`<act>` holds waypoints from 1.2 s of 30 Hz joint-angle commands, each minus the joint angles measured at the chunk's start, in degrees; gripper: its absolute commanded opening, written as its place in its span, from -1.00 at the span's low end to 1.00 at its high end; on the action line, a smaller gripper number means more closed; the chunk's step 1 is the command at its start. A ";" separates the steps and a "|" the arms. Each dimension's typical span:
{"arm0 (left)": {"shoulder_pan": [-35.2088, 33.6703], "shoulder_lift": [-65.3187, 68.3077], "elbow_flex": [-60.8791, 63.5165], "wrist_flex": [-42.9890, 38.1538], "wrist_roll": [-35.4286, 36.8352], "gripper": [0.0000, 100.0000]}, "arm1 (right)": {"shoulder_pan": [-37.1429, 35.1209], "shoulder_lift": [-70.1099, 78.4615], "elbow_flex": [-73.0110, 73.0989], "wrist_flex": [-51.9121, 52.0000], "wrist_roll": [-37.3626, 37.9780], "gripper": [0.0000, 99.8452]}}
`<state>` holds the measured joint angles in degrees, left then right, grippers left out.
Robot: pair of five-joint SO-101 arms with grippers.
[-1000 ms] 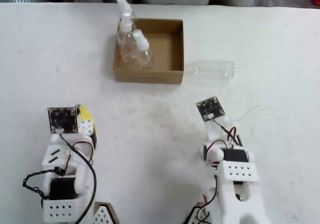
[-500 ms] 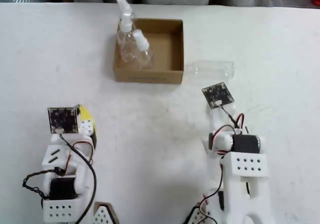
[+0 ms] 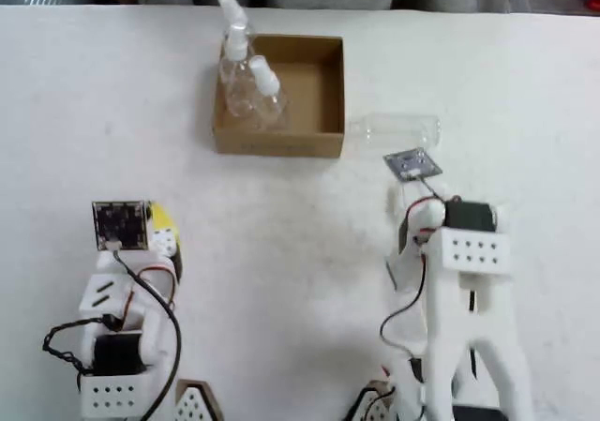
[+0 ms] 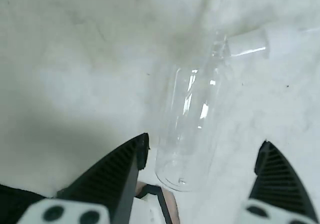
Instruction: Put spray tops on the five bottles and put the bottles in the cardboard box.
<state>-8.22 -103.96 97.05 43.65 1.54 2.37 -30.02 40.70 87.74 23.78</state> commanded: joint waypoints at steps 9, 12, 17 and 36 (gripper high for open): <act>0.57 -0.40 0.00 2.73 -0.53 -0.95 | -1.27 5.67 -7.91 1.01 0.53 -0.41; 0.57 -0.40 0.00 2.64 -0.62 -0.95 | -1.89 5.76 -7.91 0.66 0.53 -0.41; 0.66 -0.40 0.00 2.64 -6.51 -0.95 | -3.12 5.76 -7.47 -0.48 0.09 -0.41; 0.66 -0.40 0.00 2.64 -6.59 -0.95 | -3.12 5.85 7.82 -15.34 0.26 -0.41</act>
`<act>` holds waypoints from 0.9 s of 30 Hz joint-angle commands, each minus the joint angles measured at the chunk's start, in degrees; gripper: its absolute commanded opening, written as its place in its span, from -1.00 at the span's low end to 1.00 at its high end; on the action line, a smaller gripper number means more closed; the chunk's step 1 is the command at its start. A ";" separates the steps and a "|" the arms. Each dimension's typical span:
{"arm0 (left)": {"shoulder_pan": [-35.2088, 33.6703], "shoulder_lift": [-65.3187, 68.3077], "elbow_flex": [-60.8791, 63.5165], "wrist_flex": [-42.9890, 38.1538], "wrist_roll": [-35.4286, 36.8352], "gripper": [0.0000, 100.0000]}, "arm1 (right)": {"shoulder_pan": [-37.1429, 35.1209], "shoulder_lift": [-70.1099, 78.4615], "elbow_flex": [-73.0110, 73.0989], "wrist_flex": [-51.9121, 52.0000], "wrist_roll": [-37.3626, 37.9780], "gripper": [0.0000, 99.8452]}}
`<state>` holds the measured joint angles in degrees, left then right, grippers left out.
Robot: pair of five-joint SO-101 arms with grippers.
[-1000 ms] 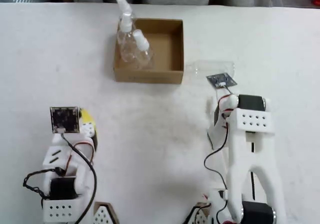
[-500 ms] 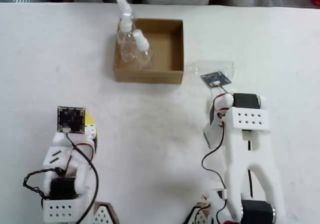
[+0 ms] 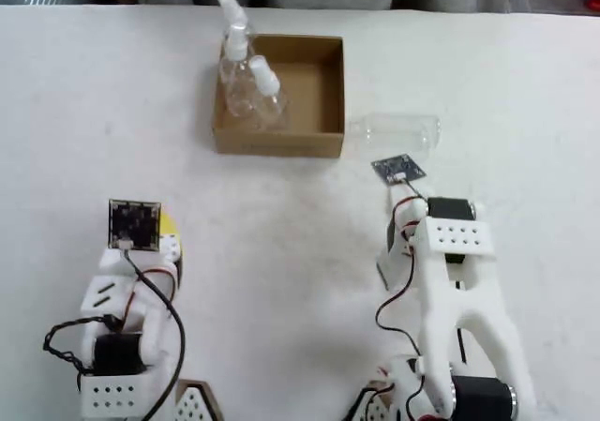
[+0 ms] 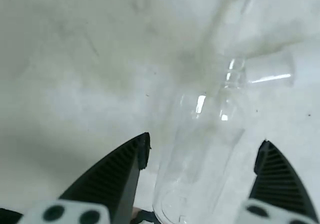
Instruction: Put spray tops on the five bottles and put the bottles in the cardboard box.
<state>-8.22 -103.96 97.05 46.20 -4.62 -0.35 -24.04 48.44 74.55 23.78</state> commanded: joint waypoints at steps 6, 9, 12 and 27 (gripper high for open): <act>0.57 -0.40 0.00 0.09 -0.44 -0.95 | -0.31 -0.13 0.62 -5.14 0.18 -0.41; 0.57 -0.40 0.00 0.09 -0.44 -0.95 | -0.31 -0.13 0.62 -5.23 0.26 -0.41; 0.57 -0.40 0.00 0.09 -0.44 -0.95 | -0.31 1.71 0.62 -6.81 0.44 -0.41; 0.57 -0.40 0.00 0.09 -0.44 -0.95 | -0.66 5.76 -19.34 8.57 0.09 -0.40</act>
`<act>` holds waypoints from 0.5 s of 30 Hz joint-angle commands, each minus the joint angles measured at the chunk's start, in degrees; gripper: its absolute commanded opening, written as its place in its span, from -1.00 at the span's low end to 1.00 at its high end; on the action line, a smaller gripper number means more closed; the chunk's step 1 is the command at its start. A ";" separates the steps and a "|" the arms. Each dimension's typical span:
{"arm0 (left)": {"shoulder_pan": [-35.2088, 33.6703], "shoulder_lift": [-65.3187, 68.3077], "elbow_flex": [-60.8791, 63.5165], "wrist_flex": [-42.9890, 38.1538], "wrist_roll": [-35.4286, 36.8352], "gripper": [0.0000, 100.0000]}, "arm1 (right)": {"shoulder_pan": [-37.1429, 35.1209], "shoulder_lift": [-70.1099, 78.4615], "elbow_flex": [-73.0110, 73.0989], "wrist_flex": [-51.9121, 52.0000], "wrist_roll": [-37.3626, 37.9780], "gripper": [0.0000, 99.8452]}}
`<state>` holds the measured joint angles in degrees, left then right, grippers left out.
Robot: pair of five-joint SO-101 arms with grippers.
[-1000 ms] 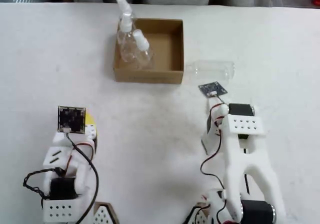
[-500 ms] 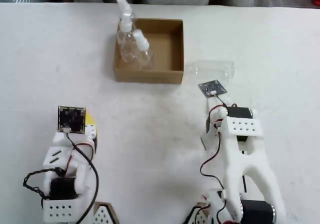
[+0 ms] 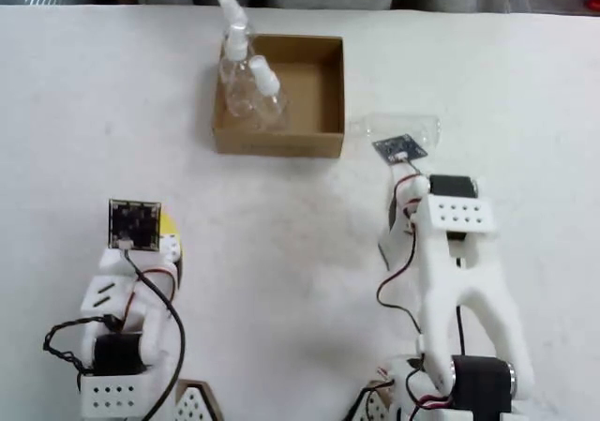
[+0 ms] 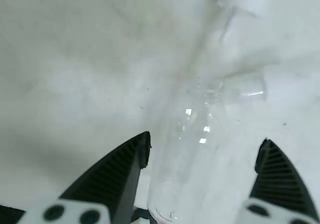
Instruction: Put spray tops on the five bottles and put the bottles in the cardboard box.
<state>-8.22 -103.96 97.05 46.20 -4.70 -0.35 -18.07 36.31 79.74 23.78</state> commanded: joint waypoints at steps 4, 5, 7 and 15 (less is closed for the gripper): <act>0.57 -0.40 0.00 0.09 -0.35 -0.95 | -0.66 -0.13 -15.56 5.76 0.09 -0.41; 0.57 -0.40 0.00 0.09 -0.35 -0.95 | -0.75 -0.04 -17.67 6.46 0.09 -0.41; 0.57 -0.40 0.00 0.09 -0.35 -0.95 | -1.01 0.04 -21.45 7.16 -0.97 -0.41; 0.57 -0.40 0.00 0.09 -0.35 -0.95 | -8.57 14.02 -36.66 7.25 -9.93 -0.41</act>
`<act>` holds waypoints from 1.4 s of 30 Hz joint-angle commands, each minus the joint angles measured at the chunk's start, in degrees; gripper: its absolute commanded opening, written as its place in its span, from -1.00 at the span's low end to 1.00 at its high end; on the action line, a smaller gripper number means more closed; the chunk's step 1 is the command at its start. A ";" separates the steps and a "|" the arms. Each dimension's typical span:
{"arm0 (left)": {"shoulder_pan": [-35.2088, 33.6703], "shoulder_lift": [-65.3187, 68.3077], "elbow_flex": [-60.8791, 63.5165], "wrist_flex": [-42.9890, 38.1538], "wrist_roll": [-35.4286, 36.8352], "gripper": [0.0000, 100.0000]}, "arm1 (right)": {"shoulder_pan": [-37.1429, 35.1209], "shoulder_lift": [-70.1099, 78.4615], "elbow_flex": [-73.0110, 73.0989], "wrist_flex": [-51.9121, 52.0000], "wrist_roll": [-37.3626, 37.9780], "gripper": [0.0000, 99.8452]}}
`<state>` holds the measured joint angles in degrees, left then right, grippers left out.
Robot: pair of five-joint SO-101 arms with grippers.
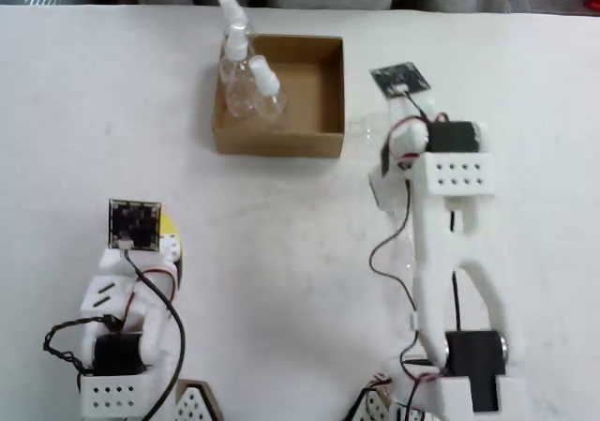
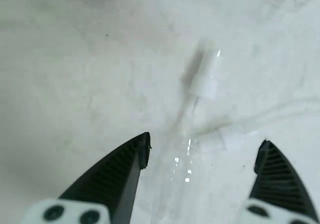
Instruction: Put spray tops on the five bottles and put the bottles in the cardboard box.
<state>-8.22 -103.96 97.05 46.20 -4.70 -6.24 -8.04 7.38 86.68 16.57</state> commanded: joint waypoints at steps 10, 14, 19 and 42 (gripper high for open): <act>0.57 -0.40 0.00 0.09 -0.35 -0.95 | -8.13 32.48 -40.35 -0.66 -11.08 -0.41; 0.57 -0.40 0.00 0.09 -0.35 -0.95 | -8.31 43.30 -53.54 -0.57 -12.66 -0.41; 0.57 -0.40 0.00 0.00 -0.35 -0.95 | -8.31 54.37 -68.13 1.36 -12.84 -0.41; 0.57 -0.40 0.00 -0.09 -0.35 -0.95 | -8.92 68.88 -83.87 1.63 -13.45 -0.73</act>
<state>-8.22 -103.96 97.05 46.20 -4.70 -14.68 62.20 -74.55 89.32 3.47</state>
